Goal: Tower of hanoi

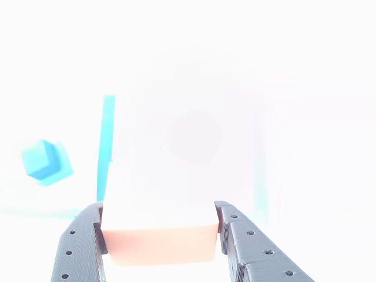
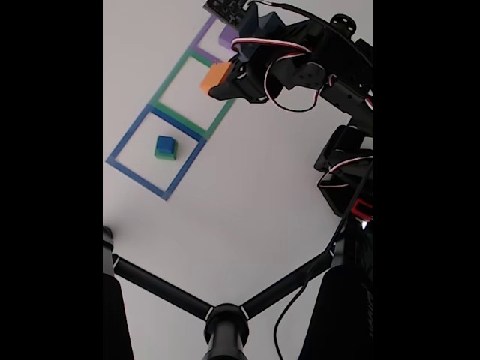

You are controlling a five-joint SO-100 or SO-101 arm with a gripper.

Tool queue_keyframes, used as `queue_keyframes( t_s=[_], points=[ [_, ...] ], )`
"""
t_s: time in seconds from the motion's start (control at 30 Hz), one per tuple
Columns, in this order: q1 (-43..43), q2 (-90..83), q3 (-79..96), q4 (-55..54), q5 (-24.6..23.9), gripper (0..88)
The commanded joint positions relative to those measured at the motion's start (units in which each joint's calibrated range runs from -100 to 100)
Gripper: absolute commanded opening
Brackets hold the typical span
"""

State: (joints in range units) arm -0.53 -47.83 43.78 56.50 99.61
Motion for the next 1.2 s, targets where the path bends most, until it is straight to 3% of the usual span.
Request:
queue_keyframes(
  t_s=[0.0, 0.33, 0.57, 0.73, 1.17],
  points=[
    [-0.23, -2.11, 10.31, -15.69, 0.39, 16.2],
    [0.24, 4.02, 34.04, -54.07, 0.39, 15.8],
    [1.49, 17.35, 41.22, -79.42, 0.39, 15.6],
    [3.02, 24.53, 42.68, -89.54, 0.39, 15.4],
    [4.65, 39.63, 42.13, -102.74, 0.39, 16.6]
  ],
)
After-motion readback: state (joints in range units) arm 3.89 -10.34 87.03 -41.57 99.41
